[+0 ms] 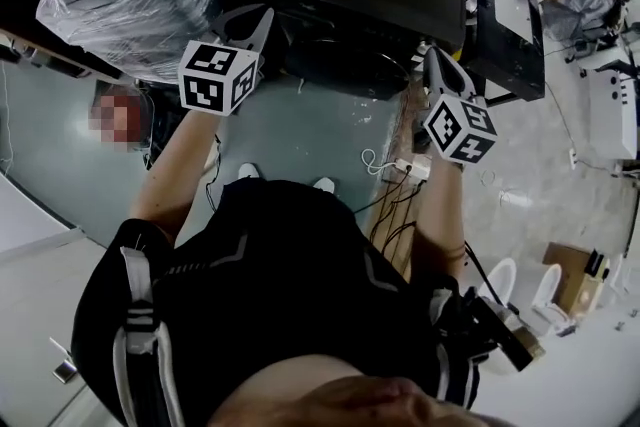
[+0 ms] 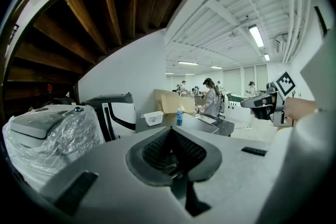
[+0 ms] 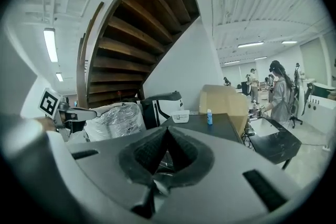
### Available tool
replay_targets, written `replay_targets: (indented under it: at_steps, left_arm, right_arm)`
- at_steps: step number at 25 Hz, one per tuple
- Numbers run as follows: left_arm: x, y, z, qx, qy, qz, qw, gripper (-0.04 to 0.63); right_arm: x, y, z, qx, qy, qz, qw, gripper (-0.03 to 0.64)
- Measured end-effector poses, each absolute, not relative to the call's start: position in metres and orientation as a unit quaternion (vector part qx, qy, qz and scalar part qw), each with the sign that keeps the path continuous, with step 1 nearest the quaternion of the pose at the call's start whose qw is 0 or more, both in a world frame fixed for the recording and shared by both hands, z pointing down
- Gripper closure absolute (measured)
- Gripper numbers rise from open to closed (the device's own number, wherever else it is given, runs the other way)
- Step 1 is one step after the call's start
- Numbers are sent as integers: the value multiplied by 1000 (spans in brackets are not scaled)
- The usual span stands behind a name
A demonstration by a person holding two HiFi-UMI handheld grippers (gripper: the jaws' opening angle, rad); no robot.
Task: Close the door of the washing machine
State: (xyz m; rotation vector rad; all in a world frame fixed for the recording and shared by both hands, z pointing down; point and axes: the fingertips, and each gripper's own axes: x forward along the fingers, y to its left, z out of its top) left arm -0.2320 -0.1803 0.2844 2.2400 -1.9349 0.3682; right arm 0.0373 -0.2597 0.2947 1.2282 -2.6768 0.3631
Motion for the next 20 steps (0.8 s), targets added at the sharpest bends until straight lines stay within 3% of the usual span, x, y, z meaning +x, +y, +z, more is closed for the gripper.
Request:
replay_targets:
  at_steps: [9,20]
  left_arm:
    - [-328,-136,247,749,-656,81,48,592]
    - [-364,-113,230,752,-656,59,30,592]
  right_arm:
    - [-29,-235,236,445,-889,81,70,611]
    - [-68,-214,201,459,-886,49,52,612]
